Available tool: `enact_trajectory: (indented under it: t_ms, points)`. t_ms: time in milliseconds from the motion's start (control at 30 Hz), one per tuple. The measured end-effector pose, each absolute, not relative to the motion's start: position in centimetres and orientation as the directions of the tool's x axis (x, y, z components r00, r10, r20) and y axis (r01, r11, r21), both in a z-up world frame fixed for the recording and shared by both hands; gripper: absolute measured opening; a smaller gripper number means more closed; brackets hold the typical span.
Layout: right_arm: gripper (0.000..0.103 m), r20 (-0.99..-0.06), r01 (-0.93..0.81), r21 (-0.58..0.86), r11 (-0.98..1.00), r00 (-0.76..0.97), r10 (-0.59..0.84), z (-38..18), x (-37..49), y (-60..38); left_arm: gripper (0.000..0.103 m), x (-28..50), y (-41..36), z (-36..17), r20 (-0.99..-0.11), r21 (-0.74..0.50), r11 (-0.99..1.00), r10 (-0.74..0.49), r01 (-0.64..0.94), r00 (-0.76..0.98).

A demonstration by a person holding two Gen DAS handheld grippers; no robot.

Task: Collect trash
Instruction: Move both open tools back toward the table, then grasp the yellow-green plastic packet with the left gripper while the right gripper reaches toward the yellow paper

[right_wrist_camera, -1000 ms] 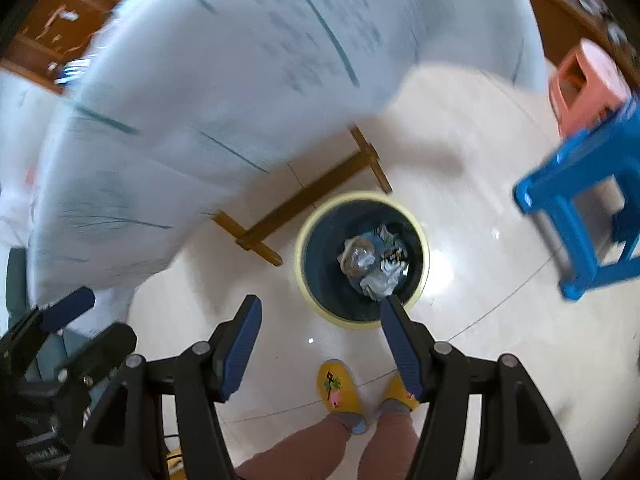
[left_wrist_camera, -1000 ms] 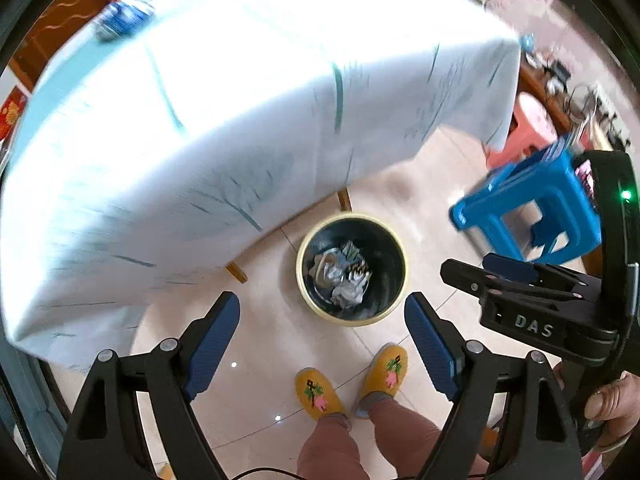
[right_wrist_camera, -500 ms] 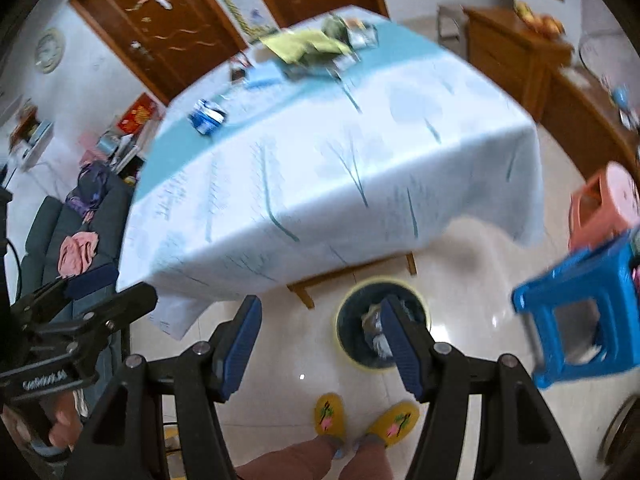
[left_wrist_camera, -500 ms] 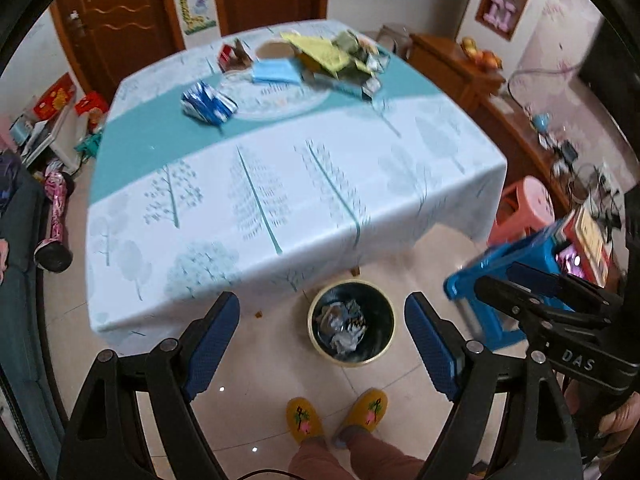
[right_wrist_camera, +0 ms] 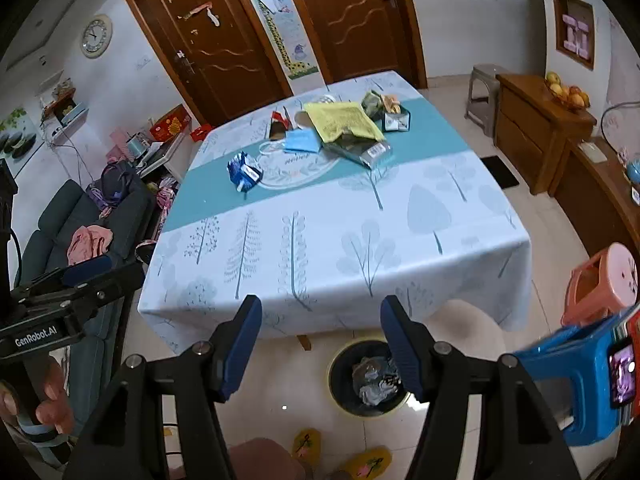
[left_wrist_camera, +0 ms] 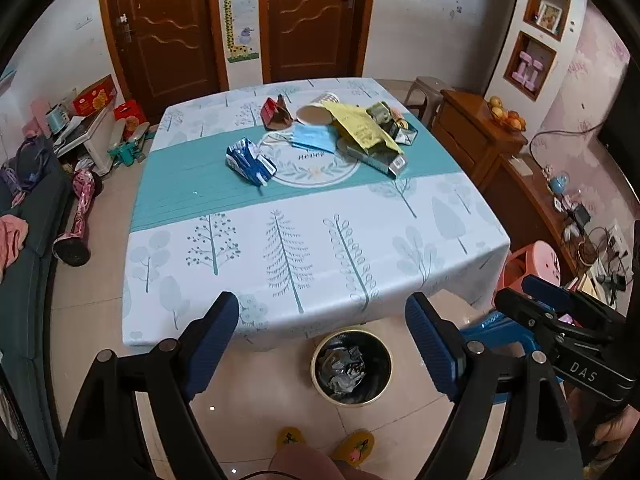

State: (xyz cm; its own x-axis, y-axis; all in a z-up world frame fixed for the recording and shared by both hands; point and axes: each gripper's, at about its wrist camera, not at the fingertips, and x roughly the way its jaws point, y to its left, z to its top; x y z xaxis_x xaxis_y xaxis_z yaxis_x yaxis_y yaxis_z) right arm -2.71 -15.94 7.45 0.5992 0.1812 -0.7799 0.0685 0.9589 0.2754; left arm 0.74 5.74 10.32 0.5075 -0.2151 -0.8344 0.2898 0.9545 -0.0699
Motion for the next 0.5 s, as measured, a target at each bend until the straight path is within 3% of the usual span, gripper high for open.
enact_trajectory:
  t_ms: [500]
  points:
    - [0.062,-0.751,0.074,0.258,0.963,0.642,0.152,9.1,5.6,-17.6,0.084,9.0,3.9,11.3,-0.835,-0.173,0.934,-0.307,0.311,0.457]
